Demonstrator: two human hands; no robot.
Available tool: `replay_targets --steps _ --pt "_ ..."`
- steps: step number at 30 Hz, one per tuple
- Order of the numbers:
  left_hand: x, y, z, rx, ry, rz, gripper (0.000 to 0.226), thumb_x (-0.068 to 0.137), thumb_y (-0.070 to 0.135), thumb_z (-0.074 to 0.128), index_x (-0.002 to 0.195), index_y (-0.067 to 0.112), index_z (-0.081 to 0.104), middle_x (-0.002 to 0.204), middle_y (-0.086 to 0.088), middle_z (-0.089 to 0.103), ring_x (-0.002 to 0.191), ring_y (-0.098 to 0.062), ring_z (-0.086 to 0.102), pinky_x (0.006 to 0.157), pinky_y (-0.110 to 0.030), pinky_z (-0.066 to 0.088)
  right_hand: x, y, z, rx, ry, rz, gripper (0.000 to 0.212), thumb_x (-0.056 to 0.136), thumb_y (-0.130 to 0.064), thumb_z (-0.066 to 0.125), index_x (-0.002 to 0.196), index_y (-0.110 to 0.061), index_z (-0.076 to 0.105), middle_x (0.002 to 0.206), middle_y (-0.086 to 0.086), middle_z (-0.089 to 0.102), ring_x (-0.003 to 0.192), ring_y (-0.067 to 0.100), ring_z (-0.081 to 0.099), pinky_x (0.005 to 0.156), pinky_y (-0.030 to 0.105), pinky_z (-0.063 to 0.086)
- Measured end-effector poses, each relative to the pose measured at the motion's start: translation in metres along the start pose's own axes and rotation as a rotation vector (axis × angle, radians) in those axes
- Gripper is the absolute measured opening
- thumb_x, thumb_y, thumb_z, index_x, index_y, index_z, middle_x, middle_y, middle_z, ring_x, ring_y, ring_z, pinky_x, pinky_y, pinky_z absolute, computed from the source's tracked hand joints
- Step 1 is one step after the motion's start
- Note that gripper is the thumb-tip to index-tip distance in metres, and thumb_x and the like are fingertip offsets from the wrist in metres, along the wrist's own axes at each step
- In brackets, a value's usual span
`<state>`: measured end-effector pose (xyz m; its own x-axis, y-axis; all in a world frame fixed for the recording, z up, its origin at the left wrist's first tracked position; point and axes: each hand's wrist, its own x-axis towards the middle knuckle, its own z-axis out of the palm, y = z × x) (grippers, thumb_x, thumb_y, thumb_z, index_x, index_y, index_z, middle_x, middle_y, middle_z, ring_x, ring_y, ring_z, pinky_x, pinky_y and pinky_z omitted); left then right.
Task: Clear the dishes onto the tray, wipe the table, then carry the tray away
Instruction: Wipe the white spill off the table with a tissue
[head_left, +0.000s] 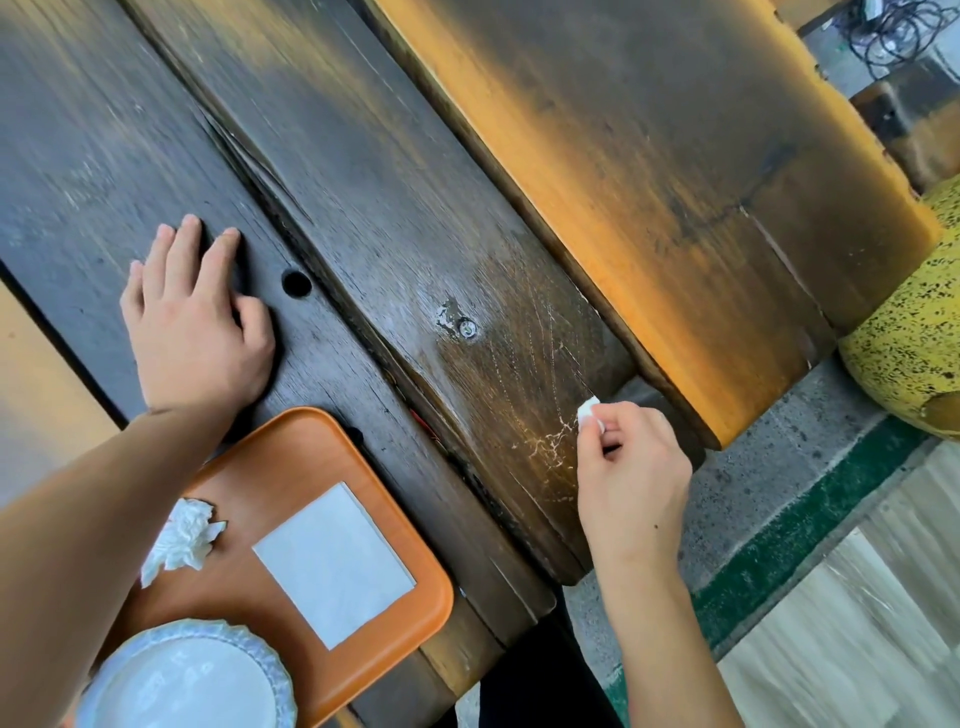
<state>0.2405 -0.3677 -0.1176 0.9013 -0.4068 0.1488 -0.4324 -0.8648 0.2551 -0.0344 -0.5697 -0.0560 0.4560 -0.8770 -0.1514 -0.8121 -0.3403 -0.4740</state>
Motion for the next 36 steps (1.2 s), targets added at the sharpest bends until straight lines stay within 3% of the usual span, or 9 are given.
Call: replay_targets --steps 9,12,16,23,27,36 --pt "0.0 -0.001 0.001 0.007 0.005 0.0 0.058 0.089 0.02 0.045 0.147 0.018 0.047 0.162 -0.011 0.036 0.153 -0.031 0.026 0.123 -0.046 0.014 -0.004 0.001 0.0 -0.004 -0.017 -0.098 0.006 0.091 -0.015 0.067 0.093 -0.019 0.071 0.091 -0.012 0.052 0.069 0.011 0.059 0.06 0.036 0.058" --pt "0.001 -0.001 0.002 0.004 0.016 0.004 0.058 0.088 0.02 0.044 0.147 0.018 0.048 0.162 -0.011 0.037 0.153 -0.031 0.026 0.124 -0.046 0.015 -0.009 0.0 0.004 0.0 -0.021 -0.103 0.007 0.091 -0.013 0.069 0.093 -0.019 0.072 0.09 -0.009 0.056 0.067 0.01 0.057 0.058 0.03 0.054" --pt "0.0 0.0 0.002 0.003 0.012 0.003 0.058 0.089 0.019 0.045 0.146 0.018 0.048 0.161 -0.012 0.037 0.153 -0.031 0.026 0.124 -0.046 0.015 -0.013 0.0 0.008 0.003 -0.012 -0.112 0.007 0.09 -0.012 0.07 0.092 -0.019 0.072 0.092 -0.005 0.061 0.069 0.012 0.059 0.058 0.03 0.054" --pt "0.0 0.0 0.0 0.002 0.01 0.007 0.058 0.089 0.019 0.045 0.147 0.017 0.047 0.161 -0.012 0.037 0.152 -0.031 0.027 0.123 -0.046 0.015 -0.017 0.0 0.014 -0.013 0.008 -0.126 0.008 0.088 -0.01 0.071 0.092 -0.017 0.072 0.091 -0.004 0.061 0.069 0.01 0.057 0.057 0.023 0.049" --pt "-0.001 0.001 0.0 -0.003 0.01 0.005 0.058 0.089 0.02 0.044 0.147 0.018 0.047 0.161 -0.012 0.037 0.152 -0.031 0.027 0.123 -0.047 0.016 -0.026 -0.003 0.02 0.007 0.008 -0.125 0.01 0.086 -0.01 0.072 0.092 -0.019 0.072 0.09 -0.006 0.06 0.067 0.007 0.053 0.056 0.011 0.037" --pt "0.0 -0.001 0.001 -0.009 -0.002 0.0 0.059 0.089 0.022 0.043 0.147 0.019 0.047 0.162 -0.011 0.036 0.153 -0.031 0.026 0.123 -0.048 0.016 -0.046 -0.019 0.036 0.047 -0.003 -0.219 0.01 0.085 -0.009 0.074 0.087 -0.018 0.07 0.083 -0.006 0.056 0.067 0.011 0.052 0.059 0.016 0.038"
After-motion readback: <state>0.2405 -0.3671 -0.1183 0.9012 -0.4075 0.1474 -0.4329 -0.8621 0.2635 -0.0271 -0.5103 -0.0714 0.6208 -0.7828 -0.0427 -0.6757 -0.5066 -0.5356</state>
